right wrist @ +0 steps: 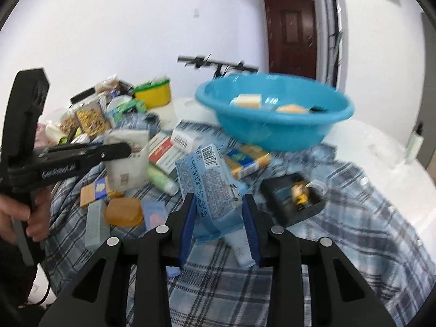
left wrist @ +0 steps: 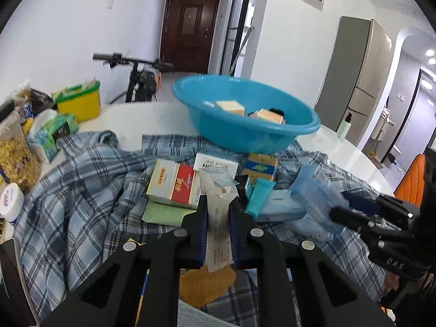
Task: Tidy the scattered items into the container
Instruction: 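Carry both held packets up over the turquoise basin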
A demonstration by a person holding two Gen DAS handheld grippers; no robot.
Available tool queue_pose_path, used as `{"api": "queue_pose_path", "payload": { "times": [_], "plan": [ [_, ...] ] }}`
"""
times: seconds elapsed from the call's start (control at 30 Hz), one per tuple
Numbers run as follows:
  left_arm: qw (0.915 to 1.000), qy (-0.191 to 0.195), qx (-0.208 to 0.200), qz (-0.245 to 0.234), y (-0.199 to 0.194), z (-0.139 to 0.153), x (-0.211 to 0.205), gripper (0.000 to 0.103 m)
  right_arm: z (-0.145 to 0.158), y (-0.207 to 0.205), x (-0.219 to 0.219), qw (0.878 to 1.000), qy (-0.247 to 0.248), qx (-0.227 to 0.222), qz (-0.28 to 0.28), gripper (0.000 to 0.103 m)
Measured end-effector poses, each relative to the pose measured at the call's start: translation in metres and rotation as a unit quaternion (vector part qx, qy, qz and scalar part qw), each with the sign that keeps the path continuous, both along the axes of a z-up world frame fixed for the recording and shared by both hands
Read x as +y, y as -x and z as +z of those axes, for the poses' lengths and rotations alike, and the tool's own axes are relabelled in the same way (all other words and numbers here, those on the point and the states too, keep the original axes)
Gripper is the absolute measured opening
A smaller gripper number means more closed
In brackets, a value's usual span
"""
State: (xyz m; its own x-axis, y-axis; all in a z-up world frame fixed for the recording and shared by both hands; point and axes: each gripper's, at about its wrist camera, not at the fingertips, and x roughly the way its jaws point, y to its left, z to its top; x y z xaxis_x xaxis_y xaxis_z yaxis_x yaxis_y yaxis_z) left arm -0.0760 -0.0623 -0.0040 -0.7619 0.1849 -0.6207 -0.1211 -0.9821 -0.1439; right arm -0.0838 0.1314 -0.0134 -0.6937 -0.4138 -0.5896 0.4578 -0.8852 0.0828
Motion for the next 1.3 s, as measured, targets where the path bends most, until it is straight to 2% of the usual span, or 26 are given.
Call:
{"api": "queue_pose_path", "payload": {
  "times": [0.1, 0.37, 0.77, 1.3],
  "plan": [
    [0.9991, 0.029, 0.031, 0.008, -0.013, 0.006, 0.014, 0.015, 0.01, -0.005, 0.005, 0.999, 0.001, 0.028, -0.018, 0.033],
    [0.994, 0.027, 0.105, 0.015, -0.04, 0.023, 0.04, 0.015, 0.028, -0.019, 0.01, 0.996, 0.005, 0.077, -0.053, 0.033],
    [0.989, 0.026, 0.145, 0.006, -0.045, 0.058, 0.059, 0.015, 0.065, -0.028, 0.015, 0.989, 0.02, 0.134, -0.066, 0.033],
    [0.9847, 0.038, 0.17, -0.002, -0.056, 0.082, 0.065, 0.015, 0.084, -0.037, 0.021, 0.984, 0.03, 0.16, -0.066, 0.033]
  ]
}}
